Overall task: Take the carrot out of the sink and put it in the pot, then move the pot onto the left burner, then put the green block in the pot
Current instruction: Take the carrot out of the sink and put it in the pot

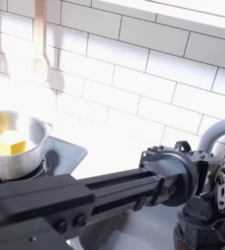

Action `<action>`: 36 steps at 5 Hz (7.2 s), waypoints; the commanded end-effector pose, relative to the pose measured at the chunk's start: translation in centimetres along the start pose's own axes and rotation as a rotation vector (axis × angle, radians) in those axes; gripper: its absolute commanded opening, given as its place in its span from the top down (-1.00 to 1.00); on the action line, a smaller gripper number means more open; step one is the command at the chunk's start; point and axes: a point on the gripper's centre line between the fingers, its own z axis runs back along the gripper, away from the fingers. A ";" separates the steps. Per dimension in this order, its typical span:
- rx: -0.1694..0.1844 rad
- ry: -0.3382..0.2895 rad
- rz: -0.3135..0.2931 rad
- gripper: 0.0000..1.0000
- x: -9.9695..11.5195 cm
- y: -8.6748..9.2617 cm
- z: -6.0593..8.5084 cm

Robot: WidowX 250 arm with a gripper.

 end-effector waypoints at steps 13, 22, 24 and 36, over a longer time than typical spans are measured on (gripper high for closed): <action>0.103 -0.214 0.416 1.00 -3.5 1.3 9.6; 0.387 -0.618 0.710 1.00 -11.1 -0.8 8.3; 0.359 -0.612 0.686 1.00 -15.1 -1.7 8.7; 0.519 -0.744 0.601 1.00 -9.1 0.5 12.4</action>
